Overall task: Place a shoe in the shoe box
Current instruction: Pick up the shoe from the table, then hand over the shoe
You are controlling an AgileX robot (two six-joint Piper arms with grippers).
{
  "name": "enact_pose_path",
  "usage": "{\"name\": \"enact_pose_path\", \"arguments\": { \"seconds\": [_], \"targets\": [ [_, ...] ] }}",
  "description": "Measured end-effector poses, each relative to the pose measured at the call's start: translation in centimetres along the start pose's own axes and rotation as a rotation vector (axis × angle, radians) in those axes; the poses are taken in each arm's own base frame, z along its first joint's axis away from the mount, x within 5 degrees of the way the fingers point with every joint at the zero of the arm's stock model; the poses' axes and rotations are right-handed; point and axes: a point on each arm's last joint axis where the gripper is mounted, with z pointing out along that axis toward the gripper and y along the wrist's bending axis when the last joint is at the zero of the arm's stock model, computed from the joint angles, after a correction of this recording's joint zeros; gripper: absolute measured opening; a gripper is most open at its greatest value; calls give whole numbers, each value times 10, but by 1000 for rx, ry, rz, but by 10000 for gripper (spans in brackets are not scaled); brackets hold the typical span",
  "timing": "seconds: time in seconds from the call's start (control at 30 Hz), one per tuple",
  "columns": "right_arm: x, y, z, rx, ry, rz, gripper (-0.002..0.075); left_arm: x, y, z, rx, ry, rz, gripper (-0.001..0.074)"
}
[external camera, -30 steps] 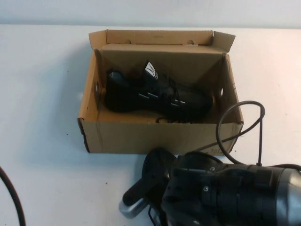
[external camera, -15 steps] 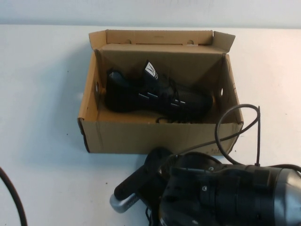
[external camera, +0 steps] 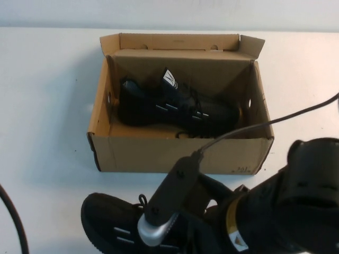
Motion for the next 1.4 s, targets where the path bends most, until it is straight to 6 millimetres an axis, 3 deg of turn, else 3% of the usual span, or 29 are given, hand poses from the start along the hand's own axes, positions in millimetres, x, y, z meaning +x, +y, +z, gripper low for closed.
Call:
{"name": "enact_pose_path", "arguments": {
  "seconds": [0.3,0.6,0.83,1.13,1.4],
  "targets": [
    [8,-11,-40,103,-66,-156,-7,-4,-12,19,116,97,-97,-2],
    [-13,-19,-88,246,-173,-342,-7,-16,-34,52,349,215,-151,-2],
    [-12,-22,-102,286,-171,-456,-7,-23,-38,80,414,263,-167,-2],
    [3,-30,-129,362,-201,-462,-8,-44,-25,101,719,236,-311,-2],
    [5,-30,-134,357,-227,-460,-7,-50,-5,123,724,205,-335,-2]
  ]
}}
